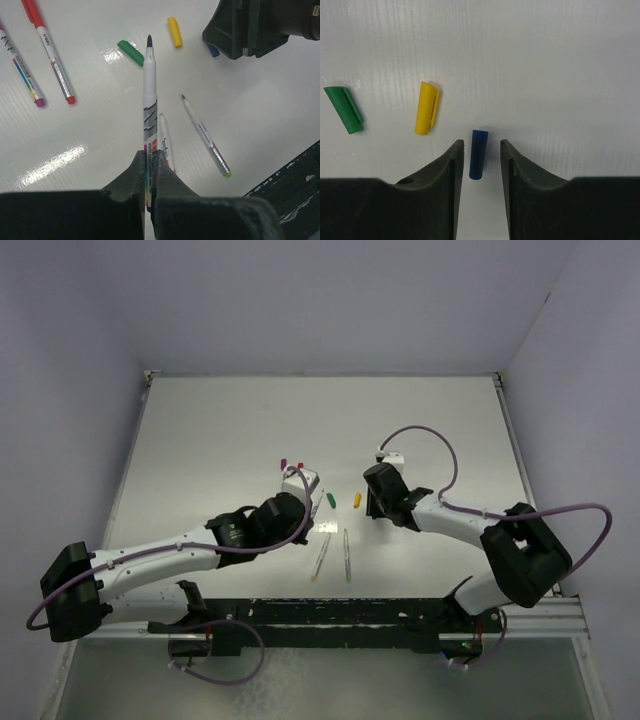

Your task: Insert the pens into the pen caps

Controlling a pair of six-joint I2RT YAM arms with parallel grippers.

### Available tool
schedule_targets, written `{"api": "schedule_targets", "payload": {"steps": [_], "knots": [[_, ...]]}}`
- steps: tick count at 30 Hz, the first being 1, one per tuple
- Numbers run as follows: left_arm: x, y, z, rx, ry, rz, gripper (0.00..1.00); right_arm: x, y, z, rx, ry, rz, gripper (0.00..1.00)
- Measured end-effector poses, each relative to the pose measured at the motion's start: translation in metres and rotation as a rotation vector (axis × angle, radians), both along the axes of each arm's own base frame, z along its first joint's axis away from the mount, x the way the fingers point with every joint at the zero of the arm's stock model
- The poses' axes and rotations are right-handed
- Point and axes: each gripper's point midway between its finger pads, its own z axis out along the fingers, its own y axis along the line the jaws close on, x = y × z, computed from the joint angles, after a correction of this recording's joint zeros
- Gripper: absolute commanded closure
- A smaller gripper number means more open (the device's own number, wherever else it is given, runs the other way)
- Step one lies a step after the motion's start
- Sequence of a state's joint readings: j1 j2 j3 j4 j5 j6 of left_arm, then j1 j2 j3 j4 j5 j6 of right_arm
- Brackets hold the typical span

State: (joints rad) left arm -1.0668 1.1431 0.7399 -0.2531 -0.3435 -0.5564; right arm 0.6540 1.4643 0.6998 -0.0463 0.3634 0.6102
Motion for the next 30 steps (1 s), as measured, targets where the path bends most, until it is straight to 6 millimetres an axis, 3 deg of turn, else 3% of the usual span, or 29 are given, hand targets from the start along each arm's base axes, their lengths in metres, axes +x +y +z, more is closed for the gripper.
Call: {"api": "schedule_targets", "payload": {"steps": [16, 25, 30], "knots": [[0.003, -0.008, 0.004, -0.056, 0.007, -0.021, 1.00, 0.008, 0.001, -0.013, -0.029, 0.035, -0.007, 0.70], [0.005, -0.006, 0.003, -0.057, 0.010, -0.015, 1.00, 0.006, 0.004, -0.014, -0.006, 0.046, -0.008, 0.94], [0.007, -0.005, 0.003, -0.057, 0.010, -0.010, 1.00, 0.005, 0.006, -0.014, 0.002, 0.054, -0.004, 0.99]]}}
